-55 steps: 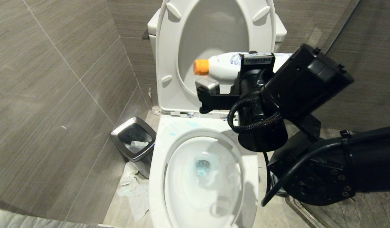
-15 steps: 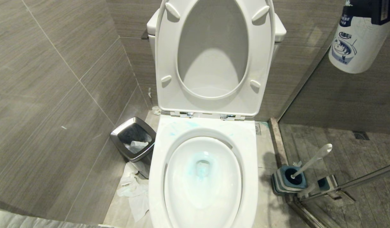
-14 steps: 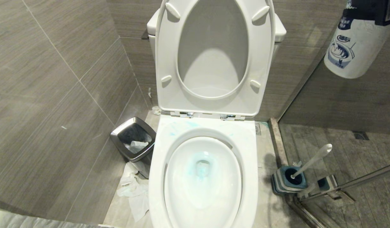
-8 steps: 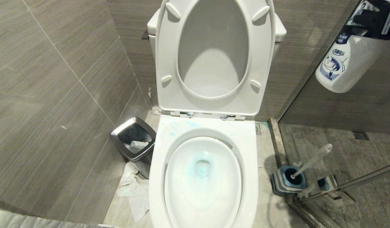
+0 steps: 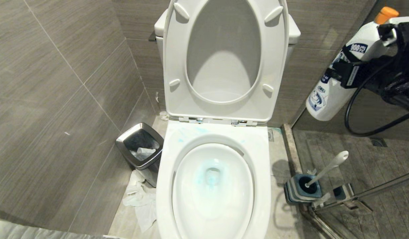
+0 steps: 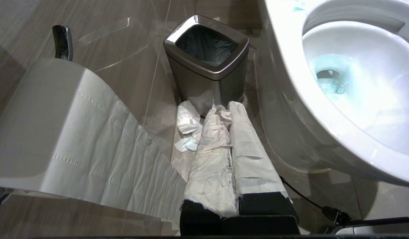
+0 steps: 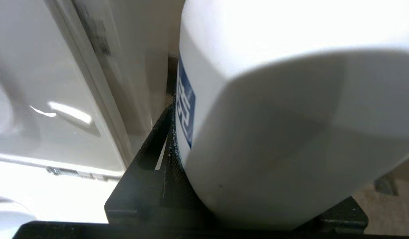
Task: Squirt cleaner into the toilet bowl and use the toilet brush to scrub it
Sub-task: Place the cleaning agent on the floor
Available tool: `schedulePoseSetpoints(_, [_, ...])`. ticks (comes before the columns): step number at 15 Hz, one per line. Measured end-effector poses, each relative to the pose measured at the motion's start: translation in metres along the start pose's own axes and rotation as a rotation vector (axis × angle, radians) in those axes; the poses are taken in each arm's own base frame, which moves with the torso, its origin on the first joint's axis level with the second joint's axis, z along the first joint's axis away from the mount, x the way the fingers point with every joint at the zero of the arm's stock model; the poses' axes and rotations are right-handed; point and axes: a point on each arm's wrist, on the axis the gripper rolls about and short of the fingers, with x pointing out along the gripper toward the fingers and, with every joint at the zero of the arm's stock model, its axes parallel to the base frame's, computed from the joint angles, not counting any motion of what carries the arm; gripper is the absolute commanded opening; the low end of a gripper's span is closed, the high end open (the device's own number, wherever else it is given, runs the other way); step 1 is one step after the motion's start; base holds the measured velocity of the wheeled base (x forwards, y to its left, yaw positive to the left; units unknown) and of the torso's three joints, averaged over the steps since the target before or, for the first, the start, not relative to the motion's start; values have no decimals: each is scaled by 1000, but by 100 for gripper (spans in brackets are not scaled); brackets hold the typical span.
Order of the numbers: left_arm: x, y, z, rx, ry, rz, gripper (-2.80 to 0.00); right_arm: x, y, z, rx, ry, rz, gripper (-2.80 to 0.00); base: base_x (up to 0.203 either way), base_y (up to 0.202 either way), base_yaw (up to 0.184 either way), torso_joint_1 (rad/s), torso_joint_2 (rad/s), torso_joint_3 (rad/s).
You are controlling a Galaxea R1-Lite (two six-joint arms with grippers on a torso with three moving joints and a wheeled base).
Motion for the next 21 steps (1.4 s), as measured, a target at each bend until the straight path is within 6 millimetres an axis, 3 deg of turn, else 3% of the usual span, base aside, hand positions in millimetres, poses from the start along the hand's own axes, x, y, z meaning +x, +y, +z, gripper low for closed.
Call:
schedulePoseSetpoints(7, [0,0,0,1,0,0,-280,60,14,-68,36,-16,-14,-280,0,0,0,0,0,0])
schedulePoseSetpoints(13, [0,0,0,0,0,0,-280,105,22,-141,29,44,-25,-280,0,0,0,0,0,0])
schedulePoseSetpoints(18, [0,0,0,1,0,0,-280,150,24,-181,27,-4,-47,-280,0,0,0,0,0,0])
schedulePoseSetpoints(21, [0,0,0,0,0,0,-280,159,28,-209,28,26,-41,-280,0,0,0,0,0,0])
